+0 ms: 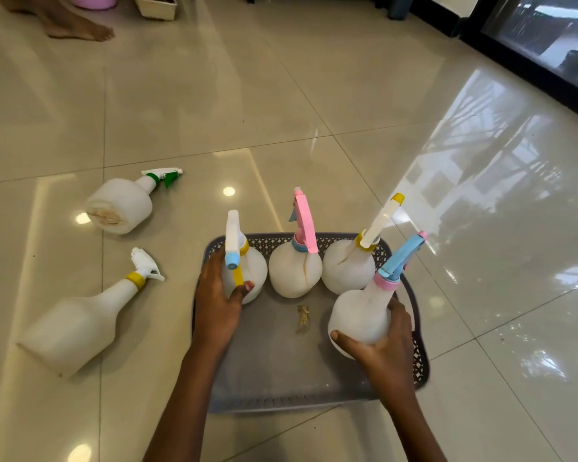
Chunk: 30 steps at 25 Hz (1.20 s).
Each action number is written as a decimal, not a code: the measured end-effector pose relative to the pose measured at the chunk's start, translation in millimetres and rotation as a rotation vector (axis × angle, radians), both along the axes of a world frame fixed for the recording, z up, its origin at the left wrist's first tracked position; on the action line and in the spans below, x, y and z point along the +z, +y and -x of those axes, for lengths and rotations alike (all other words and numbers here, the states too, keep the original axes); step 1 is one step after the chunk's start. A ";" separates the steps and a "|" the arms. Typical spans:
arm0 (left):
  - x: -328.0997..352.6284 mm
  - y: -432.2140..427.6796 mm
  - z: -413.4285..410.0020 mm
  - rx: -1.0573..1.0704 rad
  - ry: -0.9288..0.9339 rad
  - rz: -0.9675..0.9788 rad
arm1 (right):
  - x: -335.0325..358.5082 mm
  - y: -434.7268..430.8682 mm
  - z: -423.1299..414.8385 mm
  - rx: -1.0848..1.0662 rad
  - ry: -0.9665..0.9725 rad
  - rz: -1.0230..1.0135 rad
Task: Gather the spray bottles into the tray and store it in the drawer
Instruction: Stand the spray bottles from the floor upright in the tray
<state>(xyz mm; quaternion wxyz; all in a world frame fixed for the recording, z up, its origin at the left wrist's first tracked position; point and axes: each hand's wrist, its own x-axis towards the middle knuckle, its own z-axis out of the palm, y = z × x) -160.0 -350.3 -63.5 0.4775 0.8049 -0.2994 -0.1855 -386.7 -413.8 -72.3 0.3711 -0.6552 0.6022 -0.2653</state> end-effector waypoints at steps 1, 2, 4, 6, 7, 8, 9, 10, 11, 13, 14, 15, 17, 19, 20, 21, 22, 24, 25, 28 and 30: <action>-0.7 1.1 -2.0 -0.004 0.006 0.007 | -2.4 -1.2 -1.9 0.007 0.009 -0.022; -1.9 2.5 -3.7 -0.009 0.016 0.011 | -3.2 -2.3 -3.4 0.023 0.019 -0.033; -2.7 5.9 -5.6 -0.028 0.026 0.025 | -6.3 -4.8 -2.8 0.060 0.038 -0.012; -2.0 11.7 -9.0 -0.057 0.010 0.039 | -11.3 -6.6 -2.5 0.071 0.072 0.005; -1.1 17.4 -10.0 -0.069 0.001 0.040 | -13.6 -6.3 -0.8 0.068 0.080 0.001; -0.5 21.7 -12.8 -0.089 -0.024 0.041 | -15.9 -7.3 -0.9 0.061 0.071 0.001; 1.9 26.4 -15.8 -0.098 -0.029 0.064 | -17.7 -8.3 -0.1 0.059 0.065 0.011; 5.9 31.6 -21.2 -0.086 -0.011 0.112 | -18.4 -9.3 0.4 0.062 0.067 0.026; 10.9 36.6 -28.0 -0.045 0.001 0.164 | -18.6 -9.6 0.4 0.066 0.067 0.041; 16.0 47.7 -47.6 0.134 -0.110 0.154 | -17.1 -9.1 0.2 0.059 0.067 0.054; 15.5 54.5 -60.0 0.227 -0.213 0.061 | -16.6 -9.0 0.3 0.052 0.073 0.058; 11.5 61.2 -72.6 0.286 -0.295 -0.088 | -16.8 -8.7 0.3 0.043 0.090 0.062; -0.5 74.1 -92.2 0.280 -0.402 -0.458 | -16.1 -7.3 -0.4 0.030 0.113 0.072; -11.0 80.3 -104.4 0.260 -0.452 -0.693 | -15.6 -7.0 -1.3 0.023 0.117 0.068; -14.5 80.3 -109.2 0.276 -0.440 -0.742 | -15.5 -7.5 -1.4 0.023 0.118 0.058; -16.3 79.2 -112.5 0.302 -0.425 -0.772 | -16.6 -8.5 -0.9 0.024 0.122 0.049; -17.7 78.1 -115.3 0.318 -0.401 -0.807 | -18.3 -9.6 0.1 0.025 0.131 0.045; -20.7 77.5 -118.1 0.319 -0.369 -0.845 | -19.7 -9.5 1.4 0.025 0.150 0.037; -22.0 77.2 -118.5 0.304 -0.359 -0.845 | -19.9 -9.1 1.1 0.024 0.151 0.031; -15.5 76.9 -112.7 0.305 -0.330 -0.809 | -19.5 -7.7 -0.6 0.037 0.169 0.036; -2.1 81.5 -108.9 0.348 -0.346 -0.733 | -16.2 -5.7 -0.1 0.057 0.171 0.023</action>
